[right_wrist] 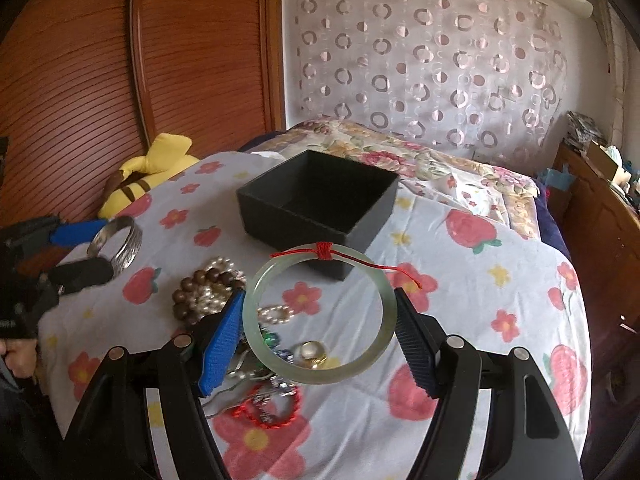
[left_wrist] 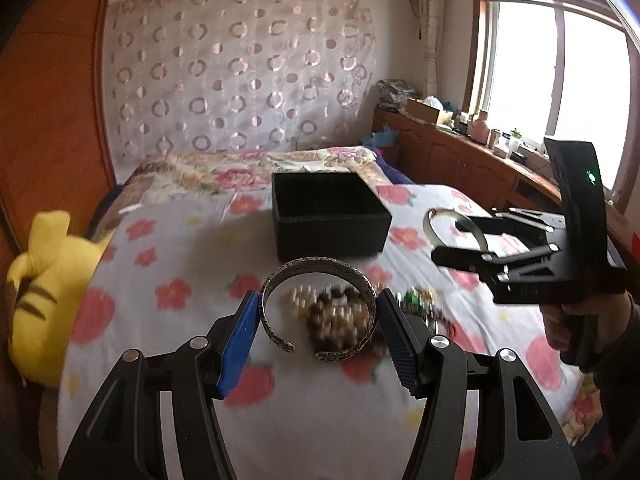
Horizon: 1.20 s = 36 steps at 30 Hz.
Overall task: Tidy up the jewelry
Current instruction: 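Lower the cuff into the black box and open the left tool while the right tool holds the bangle, then lower the jade bangle into the black box and open the right tool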
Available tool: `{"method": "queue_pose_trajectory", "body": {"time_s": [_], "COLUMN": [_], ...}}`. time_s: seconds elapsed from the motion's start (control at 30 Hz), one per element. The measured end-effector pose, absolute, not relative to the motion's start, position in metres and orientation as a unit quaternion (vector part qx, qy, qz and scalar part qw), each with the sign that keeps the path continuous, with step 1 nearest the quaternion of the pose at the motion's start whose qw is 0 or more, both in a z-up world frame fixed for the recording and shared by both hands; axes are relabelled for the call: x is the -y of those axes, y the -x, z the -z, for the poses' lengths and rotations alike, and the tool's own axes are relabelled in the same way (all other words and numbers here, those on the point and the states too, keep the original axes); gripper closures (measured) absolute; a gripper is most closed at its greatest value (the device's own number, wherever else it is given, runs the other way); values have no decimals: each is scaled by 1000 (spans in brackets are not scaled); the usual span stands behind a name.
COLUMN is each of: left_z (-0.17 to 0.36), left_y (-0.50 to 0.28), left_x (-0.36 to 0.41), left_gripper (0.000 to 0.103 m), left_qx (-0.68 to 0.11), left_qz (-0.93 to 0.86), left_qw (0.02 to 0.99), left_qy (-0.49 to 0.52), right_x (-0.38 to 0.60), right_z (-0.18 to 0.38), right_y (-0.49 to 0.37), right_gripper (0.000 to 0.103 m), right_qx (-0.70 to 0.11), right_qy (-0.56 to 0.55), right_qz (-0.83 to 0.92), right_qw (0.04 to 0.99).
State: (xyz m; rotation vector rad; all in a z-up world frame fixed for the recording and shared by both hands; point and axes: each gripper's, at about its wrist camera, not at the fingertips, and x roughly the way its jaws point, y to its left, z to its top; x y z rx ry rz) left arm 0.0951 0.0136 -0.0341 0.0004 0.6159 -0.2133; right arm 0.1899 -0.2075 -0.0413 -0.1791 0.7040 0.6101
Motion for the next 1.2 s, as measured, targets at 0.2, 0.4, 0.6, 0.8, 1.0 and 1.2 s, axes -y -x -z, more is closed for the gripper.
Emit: {"method": "queue_pose_trajectory", "body": {"time_s": [0.2, 0.4, 0.6, 0.8, 1.0, 1.2], "left_z": [21, 18, 20, 32, 44, 37], "left_y": [-138, -186, -232, -262, -276, -267], "left_x": [-2, 4, 5, 6, 4, -10], "left_gripper": [45, 45, 45, 45, 44, 33], "left_qx": [-300, -306, -315, -336, -347, -335], "left_qz": [116, 120, 121, 128, 128, 118], "left_qw": [947, 944, 941, 933, 929, 935], "left_qy": [-16, -21, -22, -21, -18, -6], "right_x": [216, 218, 214, 204, 194, 179], "right_z": [34, 29, 28, 35, 40, 41], "right_y": [-210, -233, -260, -281, -298, -308], "right_gripper": [29, 28, 28, 28, 28, 28], "right_qx": [-334, -331, -333, -339, -347, -350], "right_qy": [75, 74, 71, 74, 82, 91], "right_qz": [-296, -303, -313, -319, -325, -338], "right_qw": [892, 891, 886, 882, 876, 869]}}
